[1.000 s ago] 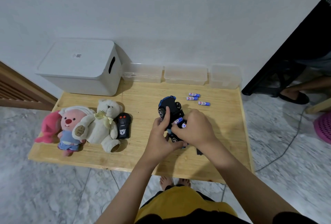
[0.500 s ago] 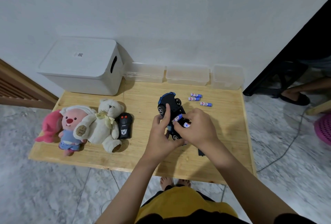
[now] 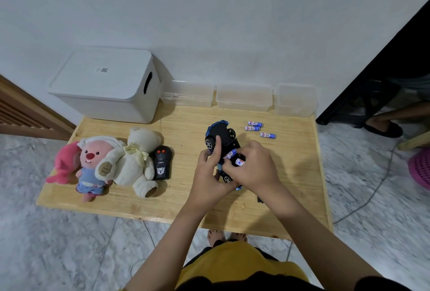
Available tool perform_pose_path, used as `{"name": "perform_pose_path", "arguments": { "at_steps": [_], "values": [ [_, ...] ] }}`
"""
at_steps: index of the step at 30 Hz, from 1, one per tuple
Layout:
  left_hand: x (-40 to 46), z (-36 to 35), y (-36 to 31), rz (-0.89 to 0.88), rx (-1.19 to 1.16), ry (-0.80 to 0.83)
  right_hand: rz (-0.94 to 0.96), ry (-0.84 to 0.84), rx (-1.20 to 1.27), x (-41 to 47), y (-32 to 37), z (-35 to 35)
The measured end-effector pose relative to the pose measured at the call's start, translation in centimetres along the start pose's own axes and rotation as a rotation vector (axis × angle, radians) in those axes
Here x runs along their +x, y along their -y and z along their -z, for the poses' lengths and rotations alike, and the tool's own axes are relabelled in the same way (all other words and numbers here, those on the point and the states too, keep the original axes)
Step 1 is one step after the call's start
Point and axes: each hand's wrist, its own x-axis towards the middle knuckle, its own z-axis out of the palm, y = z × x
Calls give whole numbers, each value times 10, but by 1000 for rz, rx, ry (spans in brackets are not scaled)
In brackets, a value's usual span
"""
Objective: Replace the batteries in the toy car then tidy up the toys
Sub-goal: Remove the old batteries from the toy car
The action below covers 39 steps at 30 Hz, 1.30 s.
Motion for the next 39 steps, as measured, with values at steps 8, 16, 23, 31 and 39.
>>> {"name": "perform_pose_path", "arguments": {
  "at_steps": [8, 16, 23, 31, 39],
  "values": [
    [0, 4, -2, 36, -30, -13, 57, -54, 3, -3, -4, 0],
    [-2, 10, -2, 52, -42, -22, 275, 62, -46, 7, -20, 13],
    [-3, 12, 3, 103, -53, 42, 330, -6, 107, 8, -24, 10],
    [4, 20, 31, 201, -3, 196, 60, -30, 367, -1, -42, 1],
    [20, 35, 49, 301, 92, 322, -115, 0, 535, 3, -40, -11]
  ]
}}
